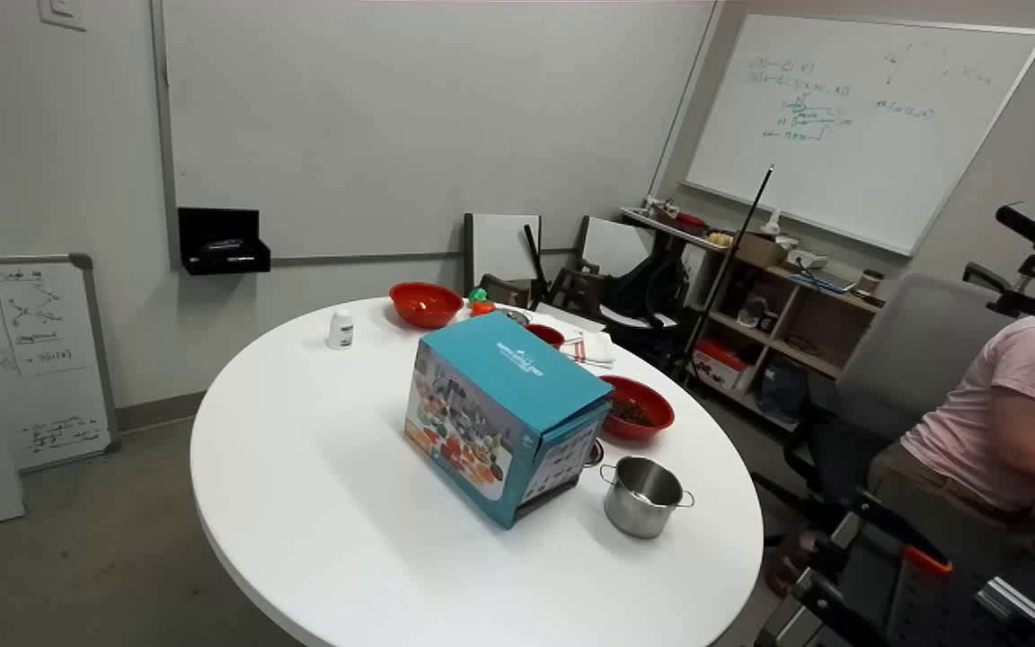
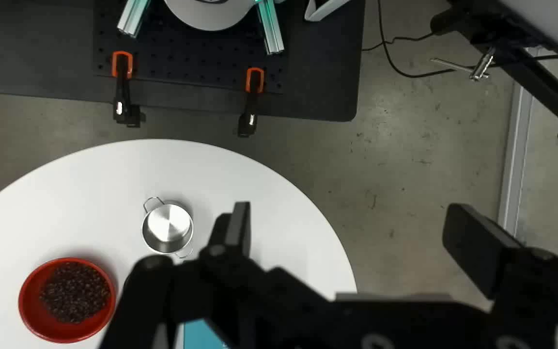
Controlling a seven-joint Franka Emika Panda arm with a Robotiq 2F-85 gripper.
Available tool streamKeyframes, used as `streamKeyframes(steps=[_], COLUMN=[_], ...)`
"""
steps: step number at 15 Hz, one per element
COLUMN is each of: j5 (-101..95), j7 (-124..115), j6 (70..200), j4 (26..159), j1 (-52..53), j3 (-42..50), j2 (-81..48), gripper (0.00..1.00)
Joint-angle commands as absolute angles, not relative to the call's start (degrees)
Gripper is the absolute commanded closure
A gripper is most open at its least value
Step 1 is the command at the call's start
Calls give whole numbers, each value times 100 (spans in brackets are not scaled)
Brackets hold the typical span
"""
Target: Open the box
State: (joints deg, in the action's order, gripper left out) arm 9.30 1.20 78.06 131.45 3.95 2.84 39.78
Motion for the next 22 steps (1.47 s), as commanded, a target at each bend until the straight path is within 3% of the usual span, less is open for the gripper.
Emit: streamKeyframes(steps=[1,11,22], j5=[974,970,1571], j7=[191,472,2714], j6=[7783,7663,7203], j4=[13127,12964,11742], j1=[251,314,225], j3=[188,256,960], j2=[3967,3699,754], gripper=[0,0,0])
